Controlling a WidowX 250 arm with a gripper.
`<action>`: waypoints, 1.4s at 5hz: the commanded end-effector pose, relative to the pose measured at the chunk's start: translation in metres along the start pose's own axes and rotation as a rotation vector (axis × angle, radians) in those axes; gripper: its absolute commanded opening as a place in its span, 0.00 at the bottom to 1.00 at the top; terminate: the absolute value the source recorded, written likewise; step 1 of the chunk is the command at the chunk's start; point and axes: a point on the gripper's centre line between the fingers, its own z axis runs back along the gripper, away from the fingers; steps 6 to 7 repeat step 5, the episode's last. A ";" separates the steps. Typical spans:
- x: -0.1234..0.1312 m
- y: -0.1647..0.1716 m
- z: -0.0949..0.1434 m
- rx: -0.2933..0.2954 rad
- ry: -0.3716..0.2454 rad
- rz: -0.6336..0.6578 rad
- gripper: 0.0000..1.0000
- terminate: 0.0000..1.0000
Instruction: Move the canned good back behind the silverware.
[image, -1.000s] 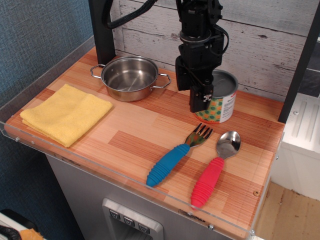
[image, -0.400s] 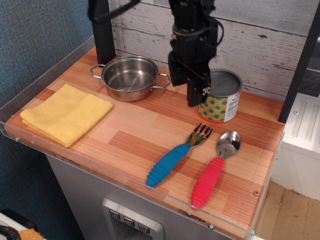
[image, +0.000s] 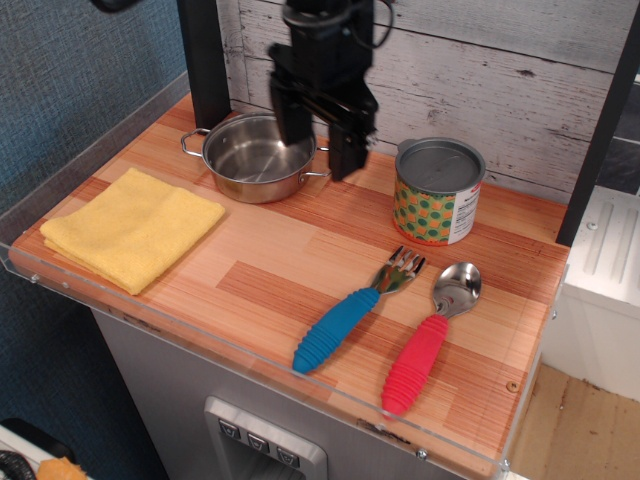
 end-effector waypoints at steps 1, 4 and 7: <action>-0.055 0.037 0.038 0.071 -0.167 0.466 1.00 0.00; -0.085 0.081 0.059 0.098 -0.179 0.672 1.00 0.00; -0.085 0.081 0.059 0.098 -0.179 0.672 1.00 1.00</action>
